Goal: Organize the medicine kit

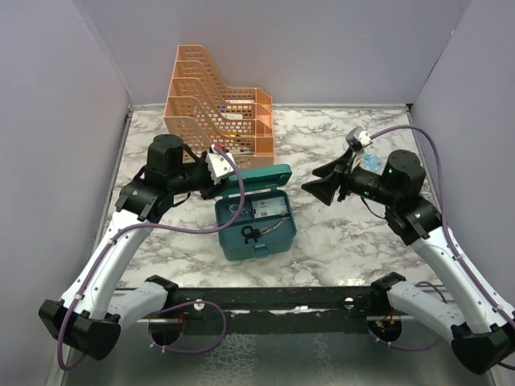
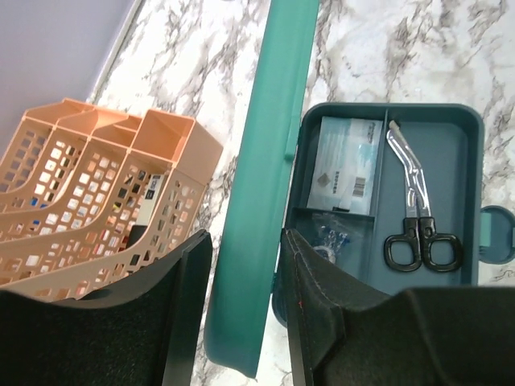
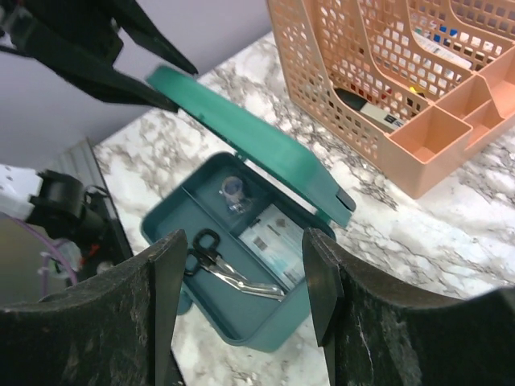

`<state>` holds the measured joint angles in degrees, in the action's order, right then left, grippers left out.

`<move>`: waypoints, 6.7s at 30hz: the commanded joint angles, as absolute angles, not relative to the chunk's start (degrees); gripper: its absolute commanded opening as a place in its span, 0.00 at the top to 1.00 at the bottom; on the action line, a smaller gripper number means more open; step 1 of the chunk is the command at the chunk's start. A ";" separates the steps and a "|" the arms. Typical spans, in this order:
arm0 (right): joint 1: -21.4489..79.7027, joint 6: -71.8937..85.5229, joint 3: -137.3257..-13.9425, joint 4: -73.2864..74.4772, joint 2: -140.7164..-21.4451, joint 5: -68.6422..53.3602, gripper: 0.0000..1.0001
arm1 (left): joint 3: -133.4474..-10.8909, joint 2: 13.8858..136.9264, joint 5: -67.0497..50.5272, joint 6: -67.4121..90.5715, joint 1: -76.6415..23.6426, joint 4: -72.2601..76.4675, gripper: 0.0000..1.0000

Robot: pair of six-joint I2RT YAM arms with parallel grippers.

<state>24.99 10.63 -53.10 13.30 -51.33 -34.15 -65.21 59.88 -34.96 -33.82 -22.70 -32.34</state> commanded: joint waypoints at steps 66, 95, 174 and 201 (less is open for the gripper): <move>24.96 37.50 -38.33 7.72 -61.07 -34.10 0.39 | -28.08 37.65 -16.44 45.31 -23.12 -24.50 0.65; 26.76 28.58 -60.05 -0.30 -93.26 -31.48 0.77 | -24.11 40.46 -3.26 44.95 -22.94 -15.64 0.65; 46.40 64.23 -30.05 -41.70 -80.41 -19.60 0.28 | -41.36 58.34 -8.06 9.84 -22.67 -15.04 0.13; 46.67 69.56 -33.77 -27.74 -75.61 -13.17 0.52 | -40.52 58.34 -8.13 9.78 -22.68 -14.80 0.13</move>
<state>46.44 67.53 -31.07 -30.63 -76.82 -17.37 -42.19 58.19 -7.11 10.52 -22.57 -12.84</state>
